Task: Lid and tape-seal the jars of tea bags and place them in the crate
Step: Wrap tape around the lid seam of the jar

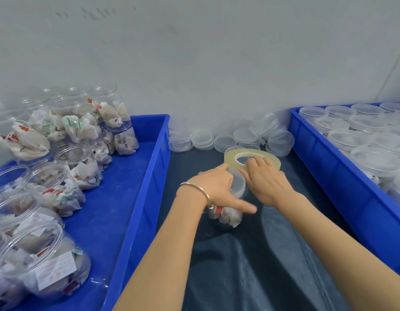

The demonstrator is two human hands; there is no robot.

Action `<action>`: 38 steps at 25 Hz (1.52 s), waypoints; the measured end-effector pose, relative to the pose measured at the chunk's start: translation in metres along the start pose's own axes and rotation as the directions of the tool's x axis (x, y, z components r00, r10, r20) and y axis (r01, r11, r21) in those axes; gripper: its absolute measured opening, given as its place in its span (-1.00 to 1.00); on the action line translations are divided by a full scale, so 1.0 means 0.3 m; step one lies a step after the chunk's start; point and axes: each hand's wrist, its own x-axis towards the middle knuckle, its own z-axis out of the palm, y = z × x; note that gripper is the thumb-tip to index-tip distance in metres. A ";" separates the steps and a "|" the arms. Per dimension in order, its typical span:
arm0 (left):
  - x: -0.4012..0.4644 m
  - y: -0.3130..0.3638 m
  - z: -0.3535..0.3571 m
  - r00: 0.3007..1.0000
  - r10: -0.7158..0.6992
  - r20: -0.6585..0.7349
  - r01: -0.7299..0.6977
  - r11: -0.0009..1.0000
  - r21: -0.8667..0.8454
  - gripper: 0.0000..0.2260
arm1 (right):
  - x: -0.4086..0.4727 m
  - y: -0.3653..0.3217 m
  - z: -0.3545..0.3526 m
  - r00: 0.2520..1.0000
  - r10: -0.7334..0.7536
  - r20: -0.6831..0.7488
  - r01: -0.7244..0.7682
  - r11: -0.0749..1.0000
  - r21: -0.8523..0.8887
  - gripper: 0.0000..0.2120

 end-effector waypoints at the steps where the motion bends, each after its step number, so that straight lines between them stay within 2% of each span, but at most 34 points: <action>1: 0.009 0.032 0.017 0.997 -0.048 -0.061 0.049 0.999 0.004 -0.50 | -0.003 0.005 -0.005 1.000 -0.009 0.018 0.008 0.999 0.034 -0.65; 3: 0.010 0.070 0.050 0.964 -0.082 -0.253 0.077 0.997 -0.030 -0.56 | -0.016 0.028 -0.025 0.995 -0.079 0.054 0.072 0.990 0.124 -0.74; 5: 0.003 0.056 0.050 0.948 -0.034 -0.315 -0.015 0.989 -0.150 -0.67 | -0.032 0.065 -0.060 0.985 -0.157 0.072 0.145 0.978 0.150 -0.83; 8: -0.012 0.012 0.012 0.982 0.067 -0.175 -0.113 0.957 -0.266 -0.67 | -0.064 0.132 -0.109 0.965 -0.245 0.096 0.249 0.968 -0.033 -0.82; 10: -0.006 0.000 -0.008 0.986 0.115 -0.121 -0.140 0.963 -0.232 -0.57 | -0.085 0.176 -0.135 0.947 -0.300 0.115 0.319 0.921 -0.223 -0.74; 12: -0.001 -0.010 -0.026 0.978 0.188 -0.086 -0.202 0.960 -0.196 -0.55 | -0.109 0.215 -0.163 0.945 -0.302 0.122 0.326 0.883 -0.337 -0.67; 16: 0.002 -0.035 -0.049 0.956 0.294 -0.019 -0.293 0.939 -0.181 -0.66 | -0.149 0.254 -0.190 0.933 -0.343 0.111 0.359 0.860 -0.362 -0.52; 22: -0.006 -0.046 -0.066 0.921 0.389 0.033 -0.381 0.914 -0.137 -0.63 | -0.192 0.321 -0.228 0.926 -0.359 0.114 0.374 0.841 -0.390 -0.62; 26: -0.024 -0.029 -0.075 0.902 0.425 0.075 -0.415 0.902 -0.119 -0.62 | -0.218 0.381 -0.251 0.937 -0.313 0.159 0.348 0.882 -0.318 -0.60; 30: -0.039 -0.010 -0.087 0.938 0.323 0.129 -0.317 0.946 -0.064 -0.58 | -0.219 0.387 -0.210 0.938 -0.303 0.166 0.327 0.935 -0.136 -0.79; 33: -0.058 0.051 -0.040 0.981 0.092 0.170 -0.108 0.990 0.085 -0.55 | -0.212 0.376 -0.183 0.951 -0.290 0.107 0.294 0.955 -0.029 -0.82; 36: -0.074 0.124 0.051 0.998 -0.045 0.035 0.041 0.993 0.108 -0.57 | -0.194 0.358 -0.179 0.971 -0.217 0.101 0.219 0.976 -0.014 -0.78; 38: -0.070 0.111 0.069 0.995 -0.005 -0.101 0.011 0.998 0.059 -0.70 | -0.181 0.341 -0.177 0.974 -0.208 0.089 0.213 0.976 -0.050 -0.77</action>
